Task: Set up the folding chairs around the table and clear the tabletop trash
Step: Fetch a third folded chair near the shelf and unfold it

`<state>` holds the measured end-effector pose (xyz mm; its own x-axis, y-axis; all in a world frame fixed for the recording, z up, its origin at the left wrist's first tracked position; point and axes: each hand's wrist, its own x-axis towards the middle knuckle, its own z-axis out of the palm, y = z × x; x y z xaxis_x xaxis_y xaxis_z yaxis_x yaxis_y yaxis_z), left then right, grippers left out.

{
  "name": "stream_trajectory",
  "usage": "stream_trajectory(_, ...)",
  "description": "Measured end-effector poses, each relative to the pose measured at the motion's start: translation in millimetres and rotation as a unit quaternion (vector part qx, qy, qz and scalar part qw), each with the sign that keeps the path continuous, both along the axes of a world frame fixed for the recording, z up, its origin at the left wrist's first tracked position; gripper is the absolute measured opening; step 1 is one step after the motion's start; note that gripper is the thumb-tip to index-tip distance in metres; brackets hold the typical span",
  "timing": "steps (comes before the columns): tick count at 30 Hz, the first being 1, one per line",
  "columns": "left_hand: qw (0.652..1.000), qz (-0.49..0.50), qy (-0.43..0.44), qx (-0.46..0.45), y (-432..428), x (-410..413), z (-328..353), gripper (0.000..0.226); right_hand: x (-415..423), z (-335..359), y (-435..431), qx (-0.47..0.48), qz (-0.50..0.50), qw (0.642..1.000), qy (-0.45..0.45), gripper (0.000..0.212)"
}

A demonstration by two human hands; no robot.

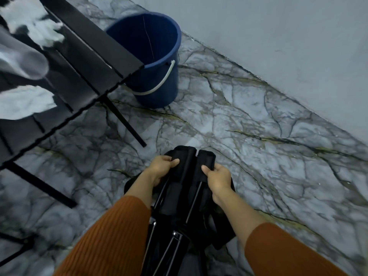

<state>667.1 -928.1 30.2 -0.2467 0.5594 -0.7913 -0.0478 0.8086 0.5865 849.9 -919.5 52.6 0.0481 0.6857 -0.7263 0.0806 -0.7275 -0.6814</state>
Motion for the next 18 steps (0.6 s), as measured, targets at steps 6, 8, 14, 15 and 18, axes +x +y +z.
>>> stream_trajectory(6,0.996,0.027,0.004,0.081,-35,4,162,0.006,2,152,-31,0.066,0.021,0.998,-0.006,0.004)
stream_trajectory(8,0.993,0.022,0.023,0.110,-46,7,224,0.009,4,209,-42,0.092,0.030,0.995,-0.010,0.004)
stream_trajectory(14,0.978,-0.046,0.059,0.194,-97,15,406,0.023,19,369,-85,0.137,0.096,0.985,-0.052,0.025)
stream_trajectory(15,0.976,-0.047,0.060,0.204,-109,15,431,0.022,21,392,-93,0.149,0.118,0.980,-0.053,0.026)
stream_trajectory(18,0.971,-0.025,0.076,0.227,-154,15,493,0.023,25,455,-119,0.169,0.193,0.965,-0.046,0.047)
